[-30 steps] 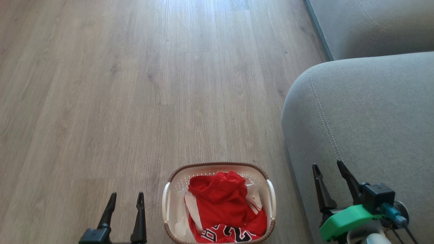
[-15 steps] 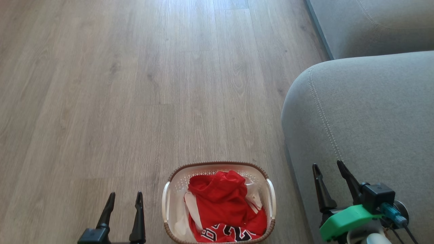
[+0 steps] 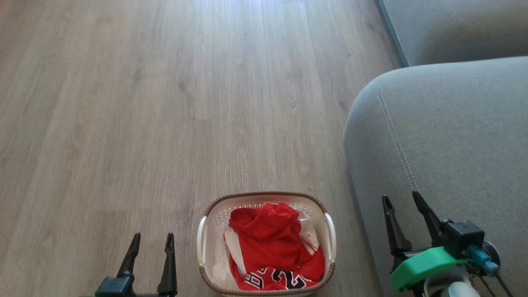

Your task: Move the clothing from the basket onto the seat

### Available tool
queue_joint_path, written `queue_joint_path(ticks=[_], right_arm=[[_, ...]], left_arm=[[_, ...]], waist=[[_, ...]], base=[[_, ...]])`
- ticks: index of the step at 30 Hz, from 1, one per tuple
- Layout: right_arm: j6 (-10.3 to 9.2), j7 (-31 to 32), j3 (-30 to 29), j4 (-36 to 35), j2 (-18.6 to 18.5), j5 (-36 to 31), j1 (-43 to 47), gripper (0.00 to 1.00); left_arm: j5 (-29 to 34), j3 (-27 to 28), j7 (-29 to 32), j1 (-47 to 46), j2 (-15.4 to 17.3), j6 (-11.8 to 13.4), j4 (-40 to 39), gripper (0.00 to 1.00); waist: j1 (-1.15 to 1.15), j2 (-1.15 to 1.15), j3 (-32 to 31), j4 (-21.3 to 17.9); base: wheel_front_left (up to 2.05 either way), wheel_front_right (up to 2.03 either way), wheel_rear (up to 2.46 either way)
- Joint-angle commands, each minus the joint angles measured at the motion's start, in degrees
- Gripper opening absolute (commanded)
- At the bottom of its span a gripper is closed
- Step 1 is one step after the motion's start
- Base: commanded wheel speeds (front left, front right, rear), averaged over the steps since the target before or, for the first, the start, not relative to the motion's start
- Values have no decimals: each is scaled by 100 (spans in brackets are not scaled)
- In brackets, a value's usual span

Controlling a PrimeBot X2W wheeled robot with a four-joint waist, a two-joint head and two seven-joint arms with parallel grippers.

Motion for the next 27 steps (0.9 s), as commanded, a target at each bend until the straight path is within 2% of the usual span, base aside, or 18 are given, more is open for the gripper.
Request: queue_joint_path(ticks=[1, 5, 12, 21, 27], right_arm=[[43, -55, 101, -217, 9, -3, -174, 100], [43, -55, 51, -332, 9, -56, -323, 100], [43, -55, -123, -647, 9, -160, -861, 100], [43, -55, -163, -1100, 9, -172, -1772, 100], [43, -55, -119, -1403, 9, 29, -2275, 100]], left_arm=[[39, 163, -72, -222, 81, -18, -151, 100], [102, 76, -72, -430, 101, -73, -120, 100], [261, -276, -72, -1093, 105, -316, 337, 100], [496, -627, -72, -2428, 112, -573, 1526, 100], [676, -820, -15, -3272, 205, -685, 2591, 100]], waist=[[0, 0, 59, -13], [0, 0, 401, -69], [0, 0, 1240, -233], [0, 0, 2561, -585], [0, 0, 3312, -927]], base=[[0, 0, 0], [0, 0, 0], [0, 0, 0], [0, 0, 0], [0, 0, 0]])
